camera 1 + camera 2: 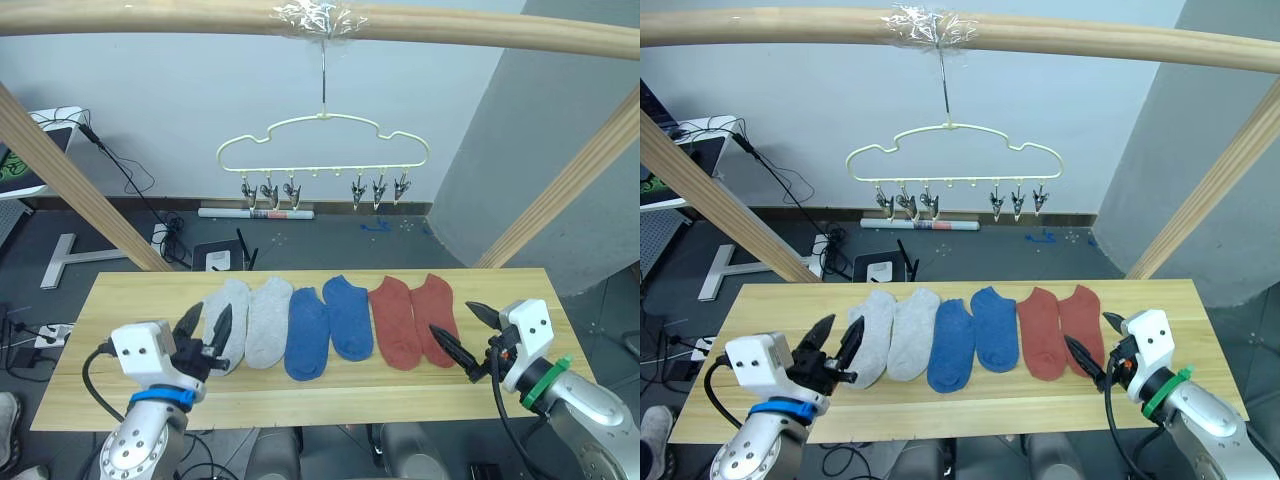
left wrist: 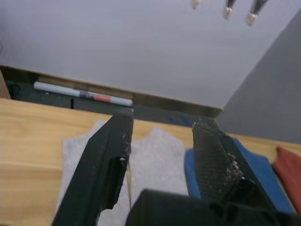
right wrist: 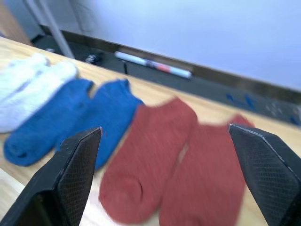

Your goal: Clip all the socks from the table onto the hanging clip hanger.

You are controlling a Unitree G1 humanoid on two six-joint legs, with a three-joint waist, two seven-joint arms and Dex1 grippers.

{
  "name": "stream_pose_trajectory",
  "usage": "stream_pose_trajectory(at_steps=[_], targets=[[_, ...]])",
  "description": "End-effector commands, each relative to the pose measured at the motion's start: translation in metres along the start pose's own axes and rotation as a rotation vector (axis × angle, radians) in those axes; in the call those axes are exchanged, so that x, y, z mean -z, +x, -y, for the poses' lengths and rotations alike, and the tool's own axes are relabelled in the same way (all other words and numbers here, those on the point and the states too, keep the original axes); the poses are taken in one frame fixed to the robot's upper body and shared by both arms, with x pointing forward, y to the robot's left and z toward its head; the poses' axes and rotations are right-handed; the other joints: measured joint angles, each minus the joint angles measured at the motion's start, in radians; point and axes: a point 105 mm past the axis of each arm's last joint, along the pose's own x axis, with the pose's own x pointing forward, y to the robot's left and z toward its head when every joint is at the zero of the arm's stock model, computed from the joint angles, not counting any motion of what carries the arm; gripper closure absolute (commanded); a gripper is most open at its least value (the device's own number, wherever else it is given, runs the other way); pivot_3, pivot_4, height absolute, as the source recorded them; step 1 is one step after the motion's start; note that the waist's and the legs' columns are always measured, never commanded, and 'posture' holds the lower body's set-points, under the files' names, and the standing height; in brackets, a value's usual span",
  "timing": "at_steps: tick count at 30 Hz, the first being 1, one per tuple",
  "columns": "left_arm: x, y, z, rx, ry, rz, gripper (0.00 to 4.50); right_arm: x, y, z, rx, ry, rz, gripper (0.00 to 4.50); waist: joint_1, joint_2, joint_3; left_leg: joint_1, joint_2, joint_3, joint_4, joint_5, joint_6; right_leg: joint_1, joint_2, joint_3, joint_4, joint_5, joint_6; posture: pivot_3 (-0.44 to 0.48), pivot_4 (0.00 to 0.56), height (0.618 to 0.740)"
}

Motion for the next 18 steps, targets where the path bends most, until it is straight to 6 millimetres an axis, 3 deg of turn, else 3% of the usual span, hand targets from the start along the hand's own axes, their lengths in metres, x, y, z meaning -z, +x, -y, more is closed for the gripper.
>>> stream_pose_trajectory(at_steps=[1, 5, 8, 12, 18], targets=[[-0.016, 0.009, -0.002, -0.005, 0.014, 0.041, 2.11, -0.027, 0.01, -0.01, -0.082, -0.052, 0.067, 0.0, -0.001, 0.0, 0.0, 0.0, 0.0, 0.0, 0.0, 0.0, 0.0, 0.0, 0.0, 0.0, 0.001, 0.001, 0.002, -0.148, 0.267, 0.74], [-0.027, 0.026, -0.006, -0.017, 0.029, 0.068, 2.11, -0.05, 0.022, -0.015, -0.139, -0.085, 0.121, 0.0, -0.001, 0.0, 0.001, 0.003, 0.0, -0.001, 0.0, 0.0, 0.0, 0.0, 0.001, 0.0, 0.005, 0.002, 0.004, -0.149, 0.271, 0.74], [-0.029, 0.03, -0.009, -0.018, 0.028, 0.067, 2.11, -0.055, 0.024, -0.019, -0.162, -0.094, 0.122, 0.0, 0.0, 0.0, 0.001, 0.003, 0.0, -0.001, 0.0, 0.001, 0.001, 0.0, 0.001, 0.0, 0.006, 0.002, 0.004, -0.151, 0.28, 0.74], [-0.034, 0.055, -0.005, 0.014, 0.034, 0.039, 2.11, -0.071, 0.034, -0.033, -0.265, -0.139, 0.137, 0.0, -0.001, 0.0, 0.007, 0.003, 0.0, -0.001, 0.0, 0.001, 0.001, 0.0, 0.001, 0.0, 0.007, 0.002, 0.004, -0.153, 0.286, 0.74], [-0.04, 0.064, -0.007, 0.026, 0.041, 0.046, 2.11, -0.081, 0.039, -0.038, -0.291, -0.148, 0.155, 0.0, -0.001, 0.0, 0.009, 0.003, 0.0, -0.001, -0.001, 0.001, 0.001, 0.0, 0.001, 0.0, 0.006, 0.002, 0.004, -0.151, 0.297, 0.74]])
